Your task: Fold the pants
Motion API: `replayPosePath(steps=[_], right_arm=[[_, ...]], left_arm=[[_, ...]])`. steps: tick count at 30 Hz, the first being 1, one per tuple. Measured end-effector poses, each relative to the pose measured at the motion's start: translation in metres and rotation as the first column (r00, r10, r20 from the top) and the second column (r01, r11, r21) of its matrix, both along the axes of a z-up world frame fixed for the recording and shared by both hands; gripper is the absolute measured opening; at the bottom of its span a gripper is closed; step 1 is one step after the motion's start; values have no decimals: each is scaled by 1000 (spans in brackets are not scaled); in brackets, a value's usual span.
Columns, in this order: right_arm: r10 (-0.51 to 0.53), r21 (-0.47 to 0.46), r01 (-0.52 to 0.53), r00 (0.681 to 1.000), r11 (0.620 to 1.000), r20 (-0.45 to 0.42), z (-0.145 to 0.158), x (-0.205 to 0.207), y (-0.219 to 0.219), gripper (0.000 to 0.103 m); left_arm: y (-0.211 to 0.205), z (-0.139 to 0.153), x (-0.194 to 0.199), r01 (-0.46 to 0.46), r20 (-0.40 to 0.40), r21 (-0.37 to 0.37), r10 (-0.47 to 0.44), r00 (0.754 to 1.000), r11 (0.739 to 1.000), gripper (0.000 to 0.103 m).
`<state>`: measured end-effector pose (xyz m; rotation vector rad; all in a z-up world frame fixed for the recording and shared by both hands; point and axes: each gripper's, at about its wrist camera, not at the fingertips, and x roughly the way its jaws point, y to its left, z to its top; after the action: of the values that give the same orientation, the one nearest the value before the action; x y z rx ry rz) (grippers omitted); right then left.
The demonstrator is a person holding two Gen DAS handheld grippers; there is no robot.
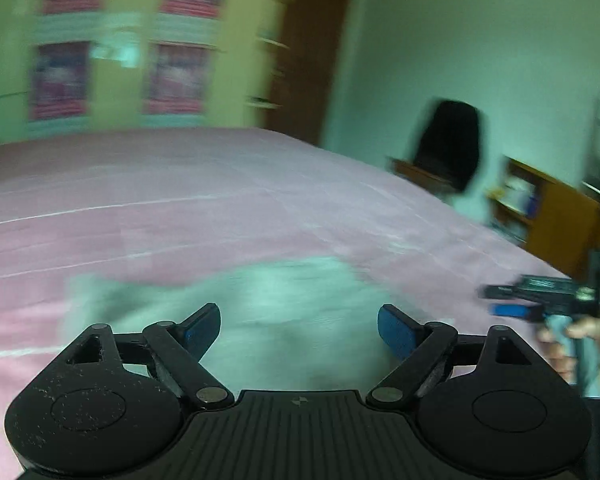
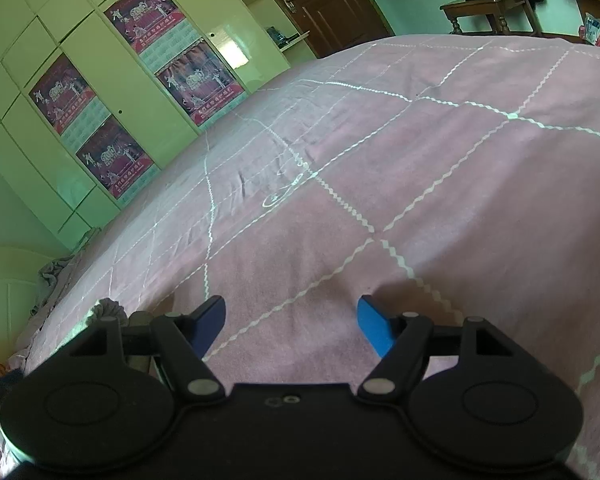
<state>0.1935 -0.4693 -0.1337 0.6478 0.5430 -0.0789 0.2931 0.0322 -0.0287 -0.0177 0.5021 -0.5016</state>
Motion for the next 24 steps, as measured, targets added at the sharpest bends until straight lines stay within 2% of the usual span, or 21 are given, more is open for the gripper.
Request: replayPosePath(steps=[3,5,7,10,13,15,17,18,19,20,21,22,24], right_arm=[[6,-19,-6,1000,1000,0,1,0,3,73],[14,-37,-14,1000,999,1,3,-1,8,73],[18,-53,-18,1000,998,-4,4,0,11,73],[23,-76,-24,1000,997,-9,6,-1,17,73],[27,-104,-29,1000,994,-16,8,-1,24,73],[36,-132,-38,999,991,-20,8,-1,29,73],[47,-168,-51,999,984,-26,9,-1,35,73],[54,-179,-58,998,982,-28,9,-1,39,73],[62,-191,-67,998,979,-30,9,-2,42,73],[69,-201,-74,997,977,-33,9,-3,46,73],[71,-206,-76,997,976,-33,10,-4,48,73],[75,-216,-81,997,973,-35,12,-5,52,73],[136,-229,-137,990,964,-24,22,-9,69,68]], left_arm=[[64,-7,-23,-202,-1,19,202,979,979,86],[101,-16,-43,-316,-26,20,316,948,949,86],[131,-27,-67,-364,-70,9,363,929,932,86],[150,-37,-97,-351,-121,-28,345,931,936,86],[145,-51,-103,-319,-163,-1,315,935,948,86],[119,-55,-94,-282,-150,22,282,948,959,86],[100,-62,-78,-254,-155,77,263,952,964,86],[91,-67,-68,-254,-163,126,272,948,959,86],[85,-75,-62,-295,-146,216,329,933,931,86],[86,-80,-57,-326,-114,255,363,925,910,97],[87,-83,-57,-363,-93,248,395,914,898,98],[88,-81,-60,-380,-94,223,408,908,898,98],[85,-80,-66,-380,-66,233,405,912,895,98]])
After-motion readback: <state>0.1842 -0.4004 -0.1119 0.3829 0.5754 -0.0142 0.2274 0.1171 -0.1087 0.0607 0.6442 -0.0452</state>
